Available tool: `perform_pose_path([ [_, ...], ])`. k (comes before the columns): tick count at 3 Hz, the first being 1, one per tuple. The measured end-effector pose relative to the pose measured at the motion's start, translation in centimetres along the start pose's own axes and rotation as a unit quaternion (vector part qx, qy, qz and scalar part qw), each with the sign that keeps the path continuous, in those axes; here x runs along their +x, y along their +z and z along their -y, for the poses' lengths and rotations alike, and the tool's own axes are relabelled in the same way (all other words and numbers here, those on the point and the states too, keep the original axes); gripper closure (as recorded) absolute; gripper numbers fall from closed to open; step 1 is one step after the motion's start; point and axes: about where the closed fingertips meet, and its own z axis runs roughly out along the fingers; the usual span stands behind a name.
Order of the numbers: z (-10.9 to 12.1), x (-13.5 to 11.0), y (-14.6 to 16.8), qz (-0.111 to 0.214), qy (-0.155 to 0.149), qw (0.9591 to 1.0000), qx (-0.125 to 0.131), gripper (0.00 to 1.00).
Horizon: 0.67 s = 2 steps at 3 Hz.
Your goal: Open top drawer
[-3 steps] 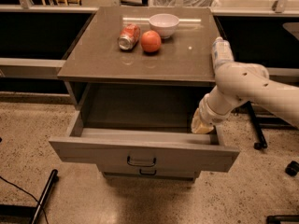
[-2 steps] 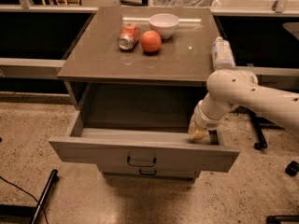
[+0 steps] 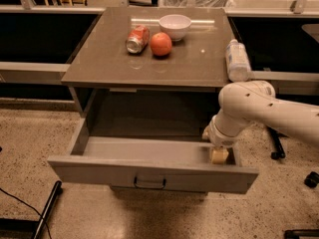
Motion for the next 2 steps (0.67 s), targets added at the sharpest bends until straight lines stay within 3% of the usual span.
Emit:
perform_pose_path([
  [1, 0.0, 0.0, 0.0, 0.0, 0.0, 1.0, 0.0, 0.0],
  [2, 0.0, 0.0, 0.0, 0.0, 0.0, 1.0, 0.0, 0.0],
])
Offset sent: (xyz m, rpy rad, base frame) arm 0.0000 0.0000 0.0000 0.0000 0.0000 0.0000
